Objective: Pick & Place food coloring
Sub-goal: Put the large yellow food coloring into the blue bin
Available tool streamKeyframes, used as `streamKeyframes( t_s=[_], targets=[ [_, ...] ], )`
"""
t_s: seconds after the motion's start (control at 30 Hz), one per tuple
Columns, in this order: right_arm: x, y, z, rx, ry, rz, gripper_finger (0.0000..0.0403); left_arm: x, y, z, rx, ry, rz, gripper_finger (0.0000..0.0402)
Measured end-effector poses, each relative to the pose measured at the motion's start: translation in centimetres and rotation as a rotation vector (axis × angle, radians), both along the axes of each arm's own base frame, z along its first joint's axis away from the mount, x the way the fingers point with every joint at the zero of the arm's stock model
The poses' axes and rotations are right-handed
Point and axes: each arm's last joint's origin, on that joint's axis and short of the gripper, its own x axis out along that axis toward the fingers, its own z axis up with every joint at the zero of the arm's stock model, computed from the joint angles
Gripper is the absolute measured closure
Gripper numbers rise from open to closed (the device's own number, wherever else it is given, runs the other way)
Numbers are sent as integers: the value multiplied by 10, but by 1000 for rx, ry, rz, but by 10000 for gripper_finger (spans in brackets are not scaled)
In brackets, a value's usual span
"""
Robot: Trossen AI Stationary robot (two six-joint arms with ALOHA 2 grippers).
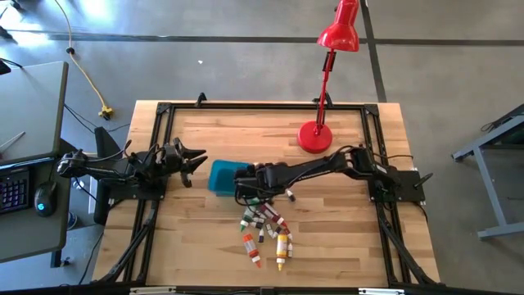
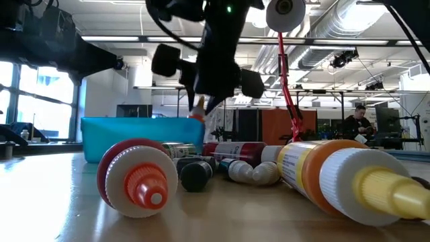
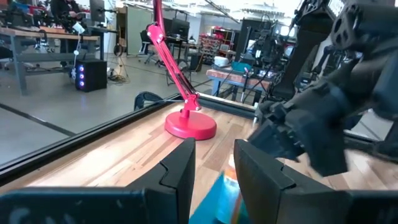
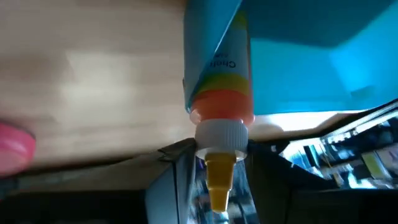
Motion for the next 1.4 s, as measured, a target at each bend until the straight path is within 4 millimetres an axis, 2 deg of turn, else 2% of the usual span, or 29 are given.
streamKeyframes(
  t_s=[0.2,0.63,0.9,1.13,1.23,1.4],
  targets=[
    [-2,-3,-17,-129,-18,-15,284,0,0,0,3,1,0,294],
    [3,1,-10,-53,-35,18,253,0,0,0,3,1,1,294],
    [6,-1,-5,-183,-106,-42,253,0,0,0,3,1,2,294],
    [6,-2,-3,-225,-133,-74,254,0,0,0,3,0,5,294],
    [4,-2,1,-258,-204,-136,253,0,0,0,3,0,5,294],
    [-7,4,40,-191,-432,-250,257,0,0,0,2,-4,4,294]
  ],
)
